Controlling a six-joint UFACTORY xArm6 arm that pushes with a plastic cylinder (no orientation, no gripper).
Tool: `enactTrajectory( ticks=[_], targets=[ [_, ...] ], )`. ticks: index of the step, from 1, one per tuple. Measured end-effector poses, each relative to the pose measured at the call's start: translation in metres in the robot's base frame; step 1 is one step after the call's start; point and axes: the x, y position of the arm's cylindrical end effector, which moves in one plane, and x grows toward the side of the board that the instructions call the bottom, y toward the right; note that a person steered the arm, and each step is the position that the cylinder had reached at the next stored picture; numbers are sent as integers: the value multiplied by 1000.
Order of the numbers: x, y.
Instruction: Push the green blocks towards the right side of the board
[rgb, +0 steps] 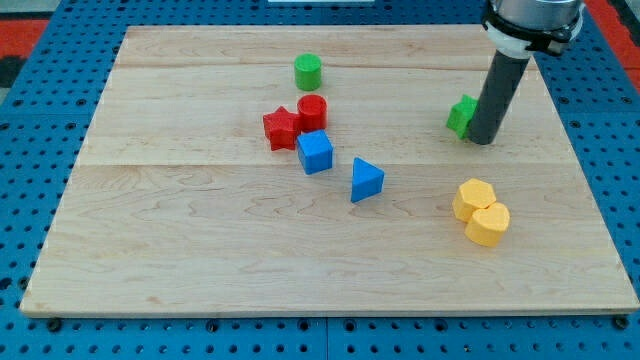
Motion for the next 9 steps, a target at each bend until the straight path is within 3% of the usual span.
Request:
enactTrajectory(
  ticks=[1, 2, 3, 4, 5, 6, 7, 8, 9],
  targets=[
    [-4, -105],
    [-57, -140],
    [-145, -130],
    [-169, -217],
    [-135, -245],
    [-108, -138],
    [-111, -50],
    [-134, -50],
    [-110, -18]
  ],
)
